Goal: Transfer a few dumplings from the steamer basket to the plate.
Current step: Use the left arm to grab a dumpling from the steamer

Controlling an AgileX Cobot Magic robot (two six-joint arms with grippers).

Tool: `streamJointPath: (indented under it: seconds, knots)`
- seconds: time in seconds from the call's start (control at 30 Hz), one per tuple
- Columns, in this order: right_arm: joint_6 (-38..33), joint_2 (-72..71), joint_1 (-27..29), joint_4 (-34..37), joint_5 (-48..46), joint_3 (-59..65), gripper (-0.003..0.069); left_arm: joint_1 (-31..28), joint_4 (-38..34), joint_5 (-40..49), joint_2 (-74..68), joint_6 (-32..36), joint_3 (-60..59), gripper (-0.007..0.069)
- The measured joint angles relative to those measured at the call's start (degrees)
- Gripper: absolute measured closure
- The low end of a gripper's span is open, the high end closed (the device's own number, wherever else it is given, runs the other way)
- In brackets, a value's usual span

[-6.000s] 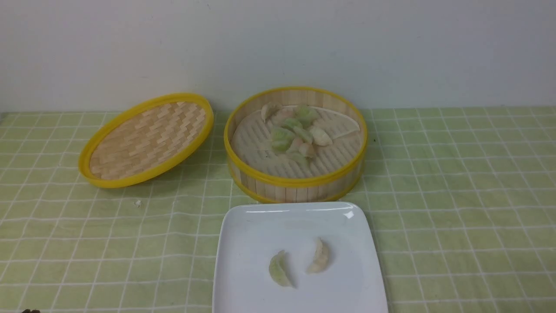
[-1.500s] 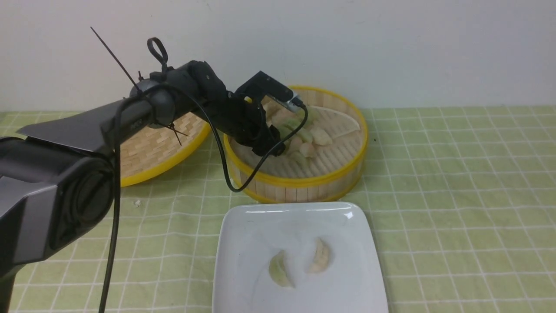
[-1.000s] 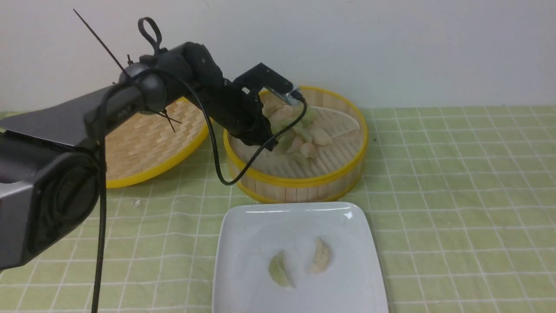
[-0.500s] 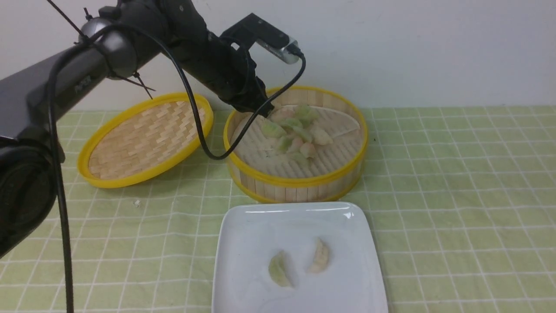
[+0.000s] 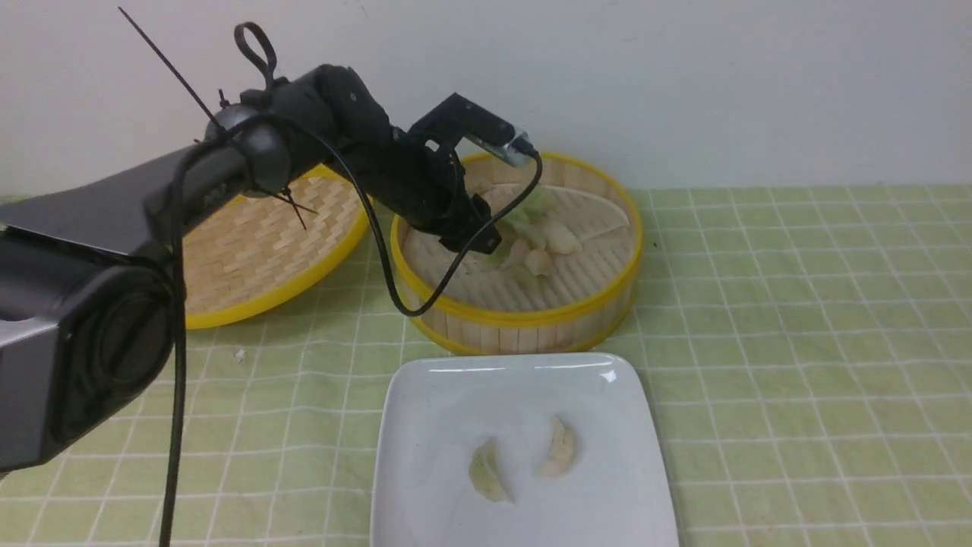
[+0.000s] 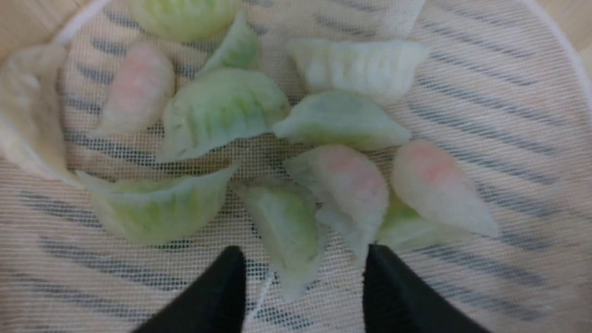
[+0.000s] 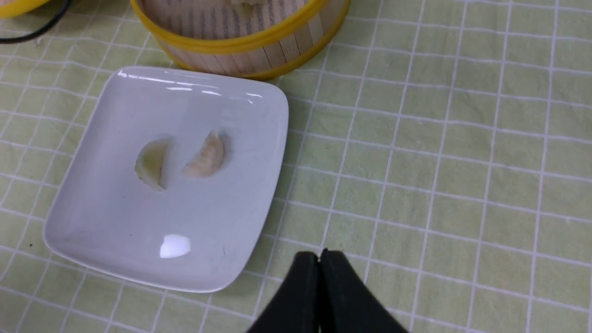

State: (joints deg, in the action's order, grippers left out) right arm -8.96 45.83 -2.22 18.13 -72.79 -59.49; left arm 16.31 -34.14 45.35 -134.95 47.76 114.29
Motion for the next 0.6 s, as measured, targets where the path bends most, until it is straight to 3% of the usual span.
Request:
streamJointPath:
  seconds: [0.33,0.47,0.53,0.57,0.6]
  knots:
    - [0.1,0.0,0.0,0.0,0.0,0.0,0.0673,1.0,-0.9,-4.2,-3.6,1.6,0.1,0.0256]
    - [0.1,0.0,0.0,0.0,0.0,0.0,0.0673,1.9,1.7,-6.5,-3.9,2.0,0.1,0.0331]
    - [0.1,0.0,0.0,0.0,0.0,0.0,0.0673,2.1,3.1,-6.8,-3.9,1.3,0.2,0.0398]
    - [0.1,0.0,0.0,0.0,0.0,0.0,0.0673,2.2,3.9,-6.8,-3.9,0.0,0.3,0.0468]
    - [0.1,0.0,0.0,0.0,0.0,0.0,0.0673,2.3,4.5,-6.8,-3.9,-0.7,0.4,0.0482]
